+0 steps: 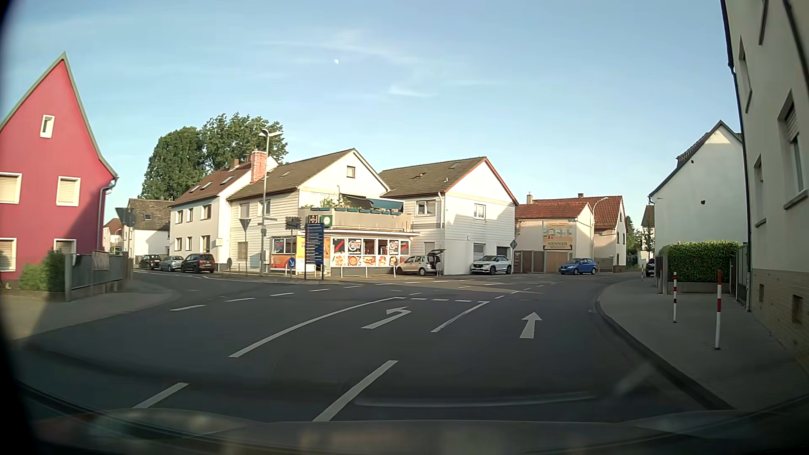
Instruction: Follow the waypoints while adhering to traffic rules and regulations
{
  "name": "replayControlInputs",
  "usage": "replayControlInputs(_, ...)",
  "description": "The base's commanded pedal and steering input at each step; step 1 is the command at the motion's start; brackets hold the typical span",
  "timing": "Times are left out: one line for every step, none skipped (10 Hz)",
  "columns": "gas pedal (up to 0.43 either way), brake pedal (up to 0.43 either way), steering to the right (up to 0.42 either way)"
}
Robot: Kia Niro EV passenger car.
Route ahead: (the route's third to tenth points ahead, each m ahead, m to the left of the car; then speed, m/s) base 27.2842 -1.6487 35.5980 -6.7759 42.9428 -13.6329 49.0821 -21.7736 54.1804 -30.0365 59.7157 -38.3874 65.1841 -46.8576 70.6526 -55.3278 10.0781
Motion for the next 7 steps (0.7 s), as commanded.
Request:
replayControlInputs(0.000,0.030,0.098)
replayControlInputs(0.000,0.030,0.094)
replayControlInputs(0.008,0.030,0.090)
replayControlInputs(0.008,0.030,0.090)
replayControlInputs(0.008,0.030,0.089)
replayControlInputs(0.020,0.030,0.089)
replayControlInputs(0.020,0.030,0.087)
